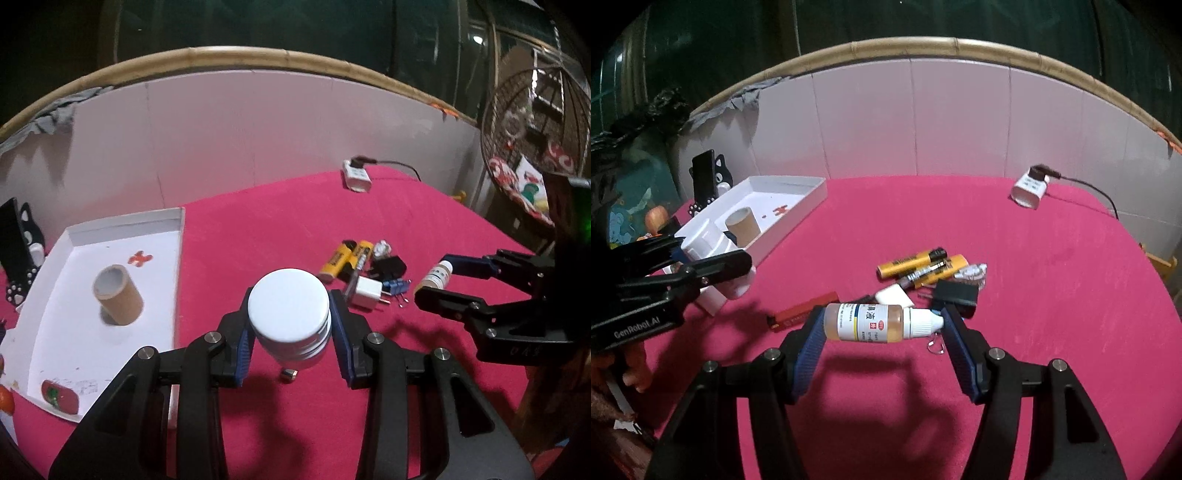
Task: Organize rigid objects
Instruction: 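Grasp the white pill bottle with the left gripper while the right gripper grasps the dropper bottle, then carry the pill bottle with the left gripper and the dropper bottle with the right gripper to the tray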
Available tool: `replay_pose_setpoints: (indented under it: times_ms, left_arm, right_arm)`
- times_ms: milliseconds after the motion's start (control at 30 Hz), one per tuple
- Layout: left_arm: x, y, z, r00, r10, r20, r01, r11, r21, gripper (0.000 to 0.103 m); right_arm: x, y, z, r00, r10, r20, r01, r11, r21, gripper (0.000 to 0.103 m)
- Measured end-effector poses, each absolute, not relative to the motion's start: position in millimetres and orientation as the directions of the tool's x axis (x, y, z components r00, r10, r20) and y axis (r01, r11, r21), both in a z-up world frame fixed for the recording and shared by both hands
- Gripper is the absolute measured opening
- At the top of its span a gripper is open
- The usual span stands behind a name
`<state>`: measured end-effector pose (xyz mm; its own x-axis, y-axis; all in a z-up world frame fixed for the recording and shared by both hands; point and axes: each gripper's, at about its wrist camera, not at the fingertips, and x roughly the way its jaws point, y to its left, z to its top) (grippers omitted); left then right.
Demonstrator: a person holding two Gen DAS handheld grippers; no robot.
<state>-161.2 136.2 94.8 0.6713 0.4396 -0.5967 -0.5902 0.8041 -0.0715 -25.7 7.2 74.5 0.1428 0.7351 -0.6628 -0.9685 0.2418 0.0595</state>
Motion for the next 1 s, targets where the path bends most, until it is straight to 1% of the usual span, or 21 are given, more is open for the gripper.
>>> replay_pose_setpoints:
  times_ms: [533,1000]
  left_arm:
    - [-211.5,156.6,114.0,0.666,0.513,-0.542,-0.67,0.73,-0.132,0.037]
    - [-262.6,178.5,116.2,0.63,0.581,-0.516,-0.743,0.644,-0.182,0.037]
  right_arm:
    - [-58.3,26.5,95.6,0.131,0.761,-0.635,-0.985,0.17,0.0,0.062]
    - [-89.1,49.7,104.1,0.099,0.768,-0.633,-0.995,0.092,-0.044,0.063]
